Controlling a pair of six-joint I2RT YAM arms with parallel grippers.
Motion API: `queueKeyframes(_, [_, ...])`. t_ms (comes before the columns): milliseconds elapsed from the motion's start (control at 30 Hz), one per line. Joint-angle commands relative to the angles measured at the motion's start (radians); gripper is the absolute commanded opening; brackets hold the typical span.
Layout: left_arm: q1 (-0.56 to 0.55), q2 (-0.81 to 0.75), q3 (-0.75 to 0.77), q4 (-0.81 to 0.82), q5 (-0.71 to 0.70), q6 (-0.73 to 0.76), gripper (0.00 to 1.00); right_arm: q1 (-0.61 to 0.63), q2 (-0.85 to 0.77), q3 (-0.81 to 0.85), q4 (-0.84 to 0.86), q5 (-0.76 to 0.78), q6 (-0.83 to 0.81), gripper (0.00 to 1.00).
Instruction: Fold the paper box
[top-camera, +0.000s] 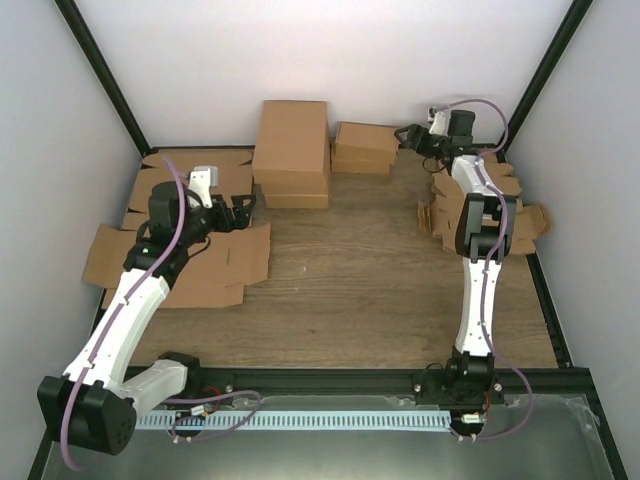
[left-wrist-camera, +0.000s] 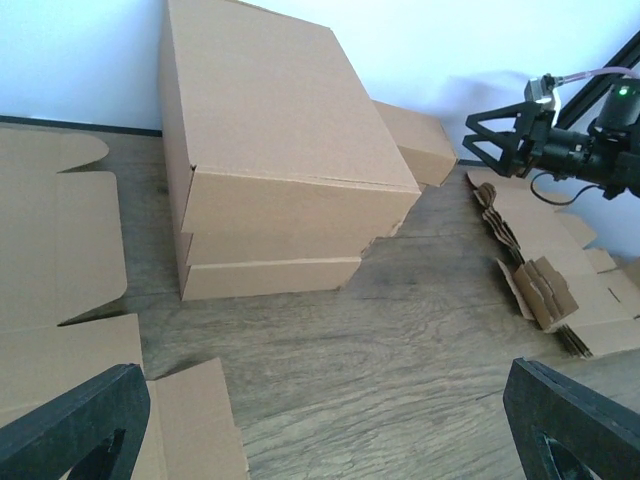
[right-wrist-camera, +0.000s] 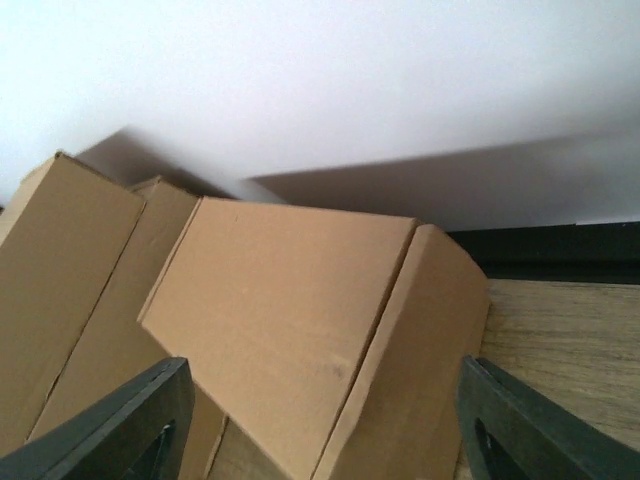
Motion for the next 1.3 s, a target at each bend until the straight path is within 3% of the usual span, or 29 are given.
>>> queueKeyframes(0, [0.005, -0.001, 0.032, -0.010, 0.001, 0.027, 1.00, 0.010, -0.124, -0.078, 0.091, 0.019, -0.035, 0.69])
queueKeyframes(67, [0.005, 0.000, 0.031, -0.014, 0.001, 0.036, 1.00, 0.009, -0.156, -0.138, 0.101, 0.067, -0.031, 0.57])
queueKeyframes(200, [0.005, 0.000, 0.030, -0.019, -0.013, 0.041, 1.00, 0.011, -0.190, -0.201, 0.098, 0.174, -0.023, 0.16])
queueKeyframes(267, [0.005, 0.000, 0.029, -0.019, -0.016, 0.040, 1.00, 0.009, -0.185, -0.206, 0.081, 0.212, -0.018, 0.02])
queueKeyframes(600, [0.005, 0.010, 0.022, -0.016, -0.021, 0.051, 1.00, 0.013, -0.110, -0.211, 0.124, 0.178, 0.006, 0.01])
queueKeyframes(933, [0.005, 0.032, 0.015, -0.007, -0.021, 0.063, 1.00, 0.043, 0.001, -0.099, 0.137, 0.022, 0.007, 0.01])
queueKeyframes(1267, [0.005, 0.039, 0.017, -0.015, -0.038, 0.077, 1.00, 0.050, 0.049, -0.039, 0.153, 0.004, 0.047, 0.01])
